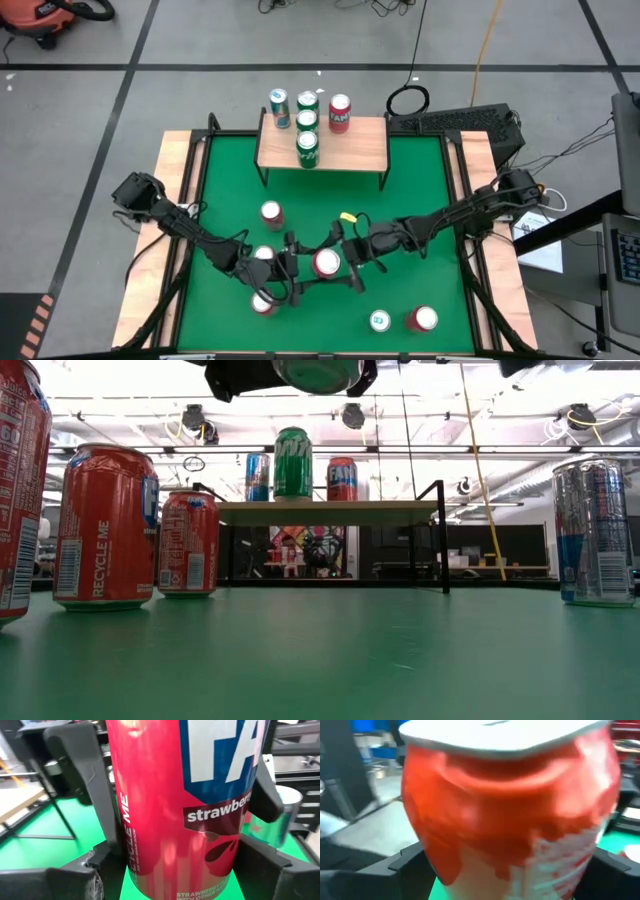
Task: Place canned beverage on shelf
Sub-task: Put the orange soda can on the shelf aligned with the other orange soda can
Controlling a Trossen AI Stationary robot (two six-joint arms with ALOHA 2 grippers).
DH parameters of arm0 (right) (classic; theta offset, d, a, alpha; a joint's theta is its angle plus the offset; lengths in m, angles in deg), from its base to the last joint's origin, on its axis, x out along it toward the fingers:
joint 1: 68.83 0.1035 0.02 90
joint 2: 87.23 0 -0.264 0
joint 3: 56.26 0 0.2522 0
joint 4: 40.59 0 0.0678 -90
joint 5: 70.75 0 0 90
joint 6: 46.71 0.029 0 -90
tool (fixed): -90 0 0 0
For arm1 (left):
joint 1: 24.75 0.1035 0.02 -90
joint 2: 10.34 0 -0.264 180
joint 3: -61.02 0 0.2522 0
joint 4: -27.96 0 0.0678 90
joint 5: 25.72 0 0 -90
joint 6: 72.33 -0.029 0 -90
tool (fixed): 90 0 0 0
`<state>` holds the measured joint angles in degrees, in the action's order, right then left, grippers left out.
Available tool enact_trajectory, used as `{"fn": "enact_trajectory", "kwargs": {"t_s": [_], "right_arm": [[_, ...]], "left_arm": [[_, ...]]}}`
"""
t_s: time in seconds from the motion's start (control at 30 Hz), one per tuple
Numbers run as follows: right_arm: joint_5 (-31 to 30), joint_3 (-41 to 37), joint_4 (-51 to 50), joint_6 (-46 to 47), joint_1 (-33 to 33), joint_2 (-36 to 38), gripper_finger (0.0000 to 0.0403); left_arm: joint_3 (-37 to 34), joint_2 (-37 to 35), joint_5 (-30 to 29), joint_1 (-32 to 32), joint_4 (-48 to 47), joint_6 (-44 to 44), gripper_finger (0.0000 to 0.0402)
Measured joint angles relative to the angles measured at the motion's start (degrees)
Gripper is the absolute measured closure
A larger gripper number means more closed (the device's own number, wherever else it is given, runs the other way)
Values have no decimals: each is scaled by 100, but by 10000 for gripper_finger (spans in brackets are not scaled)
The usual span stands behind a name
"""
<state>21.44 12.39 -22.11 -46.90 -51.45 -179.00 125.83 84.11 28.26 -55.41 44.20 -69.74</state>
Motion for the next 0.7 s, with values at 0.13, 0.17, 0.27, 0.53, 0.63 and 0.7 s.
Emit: {"fn": "enact_trajectory", "kwargs": {"t_s": [0.13, 0.17, 0.27, 0.53, 0.63, 0.7], "right_arm": [[-1133, -2, -155, 82, 222, 225, 50], [-1394, -2, -163, 80, 277, 278, 50], [-1959, -2, -172, 57, 410, 399, 50], [-2471, -11, -224, 40, 567, 620, 51], [-2723, -11, -247, 40, 599, 697, 51], [-2776, -13, -254, 86, 610, 743, 51]], "left_arm": [[2, 0, -375, -6, 20, 4, 118], [2, 0, -506, -10, 25, 2, 118], [2, 0, -768, -6, 159, -10, 118], [4, 8, -848, 110, 277, -220, 118], [9, 106, -923, 167, 398, -227, 118], [9, 129, -908, 195, 422, -251, 118]]}}
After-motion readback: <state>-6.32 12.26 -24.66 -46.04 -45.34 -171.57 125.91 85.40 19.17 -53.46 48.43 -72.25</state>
